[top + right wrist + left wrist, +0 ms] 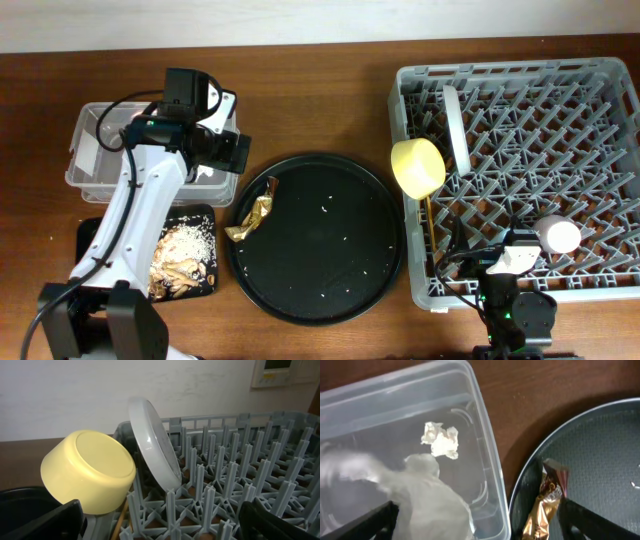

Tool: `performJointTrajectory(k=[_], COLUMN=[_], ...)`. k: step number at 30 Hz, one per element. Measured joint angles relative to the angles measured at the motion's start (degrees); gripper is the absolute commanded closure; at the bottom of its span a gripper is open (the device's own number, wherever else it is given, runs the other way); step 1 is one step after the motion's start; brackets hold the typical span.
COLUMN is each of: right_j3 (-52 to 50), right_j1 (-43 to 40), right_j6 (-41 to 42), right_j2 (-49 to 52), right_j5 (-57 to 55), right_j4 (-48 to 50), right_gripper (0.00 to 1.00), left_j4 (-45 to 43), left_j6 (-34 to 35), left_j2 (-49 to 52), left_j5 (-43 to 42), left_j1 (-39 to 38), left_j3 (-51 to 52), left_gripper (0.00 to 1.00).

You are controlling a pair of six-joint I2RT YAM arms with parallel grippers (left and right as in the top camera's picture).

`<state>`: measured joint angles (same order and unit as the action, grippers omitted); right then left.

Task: Sort waste into correct bins and load items into the dishwasher rack
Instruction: 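Drop the white paper into the clear plastic bin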

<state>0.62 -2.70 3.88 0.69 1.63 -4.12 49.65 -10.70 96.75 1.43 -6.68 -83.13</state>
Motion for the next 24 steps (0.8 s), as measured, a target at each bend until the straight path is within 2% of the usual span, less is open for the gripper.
performJointTrajectory(k=[1, 2, 4, 5, 6, 7, 8, 11, 13, 16, 21, 24], right_j3=[0.0, 0.0, 0.0, 0.0, 0.0, 0.0, 0.0, 0.0, 0.0, 0.0, 0.0, 0.0], right_j1=[0.0, 0.0, 0.0, 0.0, 0.0, 0.0, 0.0, 0.0, 0.0, 0.0, 0.0, 0.0], right_j6=[0.0, 0.0, 0.0, 0.0, -0.1, 0.0, 0.0, 0.0, 0.0, -0.1, 0.0, 0.0], right_j2=[0.0, 0.0, 0.0, 0.0, 0.0, 0.0, 0.0, 0.0, 0.0, 0.0, 0.0, 0.0], right_j5=[0.0, 0.0, 0.0, 0.0, 0.0, 0.0, 0.0, 0.0, 0.0, 0.0, 0.0, 0.0], right_j4=[0.0, 0.0, 0.0, 0.0, 0.0, 0.0, 0.0, 0.0, 0.0, 0.0, 0.0, 0.0], right_gripper=[0.02, 0.02, 0.02, 0.02, 0.02, 0.02, 0.01, 0.02, 0.02, 0.02, 0.02, 0.02], left_j4=[0.6, 2.2, 0.3, 1.6, 1.5, 1.2, 2.1, 1.5, -0.2, -1.3, -3.8, -3.2], left_j6=[0.2, 7.6, -0.3, 4.3, 3.4, -1.6, 3.8, 4.1, -0.4, -3.7, -3.8, -2.7], left_j2=[0.0, -0.1, -0.1, -0.2, -0.2, -0.2, -0.2, -0.2, -0.2, 0.3, 11.9, 12.3], left_j5=[1.1, 7.1, -1.4, 2.5, 3.0, 1.4, 7.9, 12.1, 11.3, 5.0, 3.9, 8.3], left_j1=[0.0, 0.0, 0.7, 0.1, 0.0, 0.4, 0.1, 0.3, 0.0, -0.4, -6.3, -9.2], left_j3=[0.0, 0.0, -0.2, -0.2, -0.2, -0.2, -0.2, -0.2, -0.2, -0.2, -0.2, -0.2], left_gripper=[0.01, 0.0, 0.0, 0.0, 0.0, 0.0, 0.0, 0.0, 0.0, 0.0, 0.0, 0.0])
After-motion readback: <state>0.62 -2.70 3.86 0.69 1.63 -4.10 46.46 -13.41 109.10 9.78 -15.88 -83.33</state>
